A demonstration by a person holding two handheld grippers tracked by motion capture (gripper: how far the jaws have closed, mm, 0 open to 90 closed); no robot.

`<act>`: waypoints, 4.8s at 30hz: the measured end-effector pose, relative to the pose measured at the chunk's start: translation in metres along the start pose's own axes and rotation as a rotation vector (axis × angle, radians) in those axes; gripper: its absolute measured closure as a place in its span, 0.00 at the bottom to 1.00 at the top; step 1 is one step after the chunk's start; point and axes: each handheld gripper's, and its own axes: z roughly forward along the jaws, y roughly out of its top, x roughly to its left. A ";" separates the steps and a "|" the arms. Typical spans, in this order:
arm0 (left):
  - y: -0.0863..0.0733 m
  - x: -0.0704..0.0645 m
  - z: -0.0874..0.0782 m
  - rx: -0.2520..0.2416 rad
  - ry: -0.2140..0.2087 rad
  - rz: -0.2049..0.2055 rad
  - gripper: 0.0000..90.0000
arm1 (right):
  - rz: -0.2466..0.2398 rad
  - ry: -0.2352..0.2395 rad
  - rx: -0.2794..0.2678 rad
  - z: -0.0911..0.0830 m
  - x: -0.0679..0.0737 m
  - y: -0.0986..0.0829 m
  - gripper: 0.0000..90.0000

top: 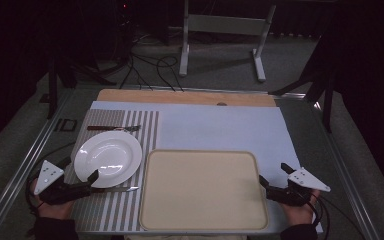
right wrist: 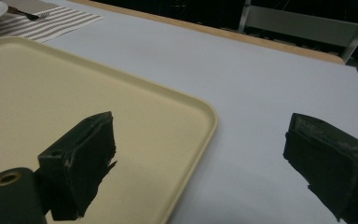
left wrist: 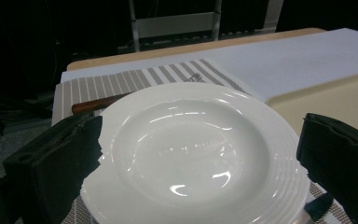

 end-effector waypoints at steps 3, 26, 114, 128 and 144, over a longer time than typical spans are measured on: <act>-0.001 0.001 0.002 0.008 0.000 0.001 0.00 | 0.008 -0.003 0.002 0.000 -0.001 -0.002 0.10; 0.004 0.007 -0.003 -0.026 0.000 -0.044 0.00 | -0.004 0.023 0.000 0.000 0.003 -0.005 0.09; 0.103 0.099 0.082 0.111 0.087 0.001 0.00 | 0.005 0.006 -0.007 -0.004 0.000 -0.009 0.10; 0.101 0.115 0.105 0.180 0.076 -0.037 0.00 | 0.004 0.007 -0.011 -0.005 -0.001 -0.008 0.10; 0.088 0.119 0.144 0.313 0.061 -0.037 0.00 | 0.002 0.005 -0.004 -0.005 -0.001 -0.009 0.10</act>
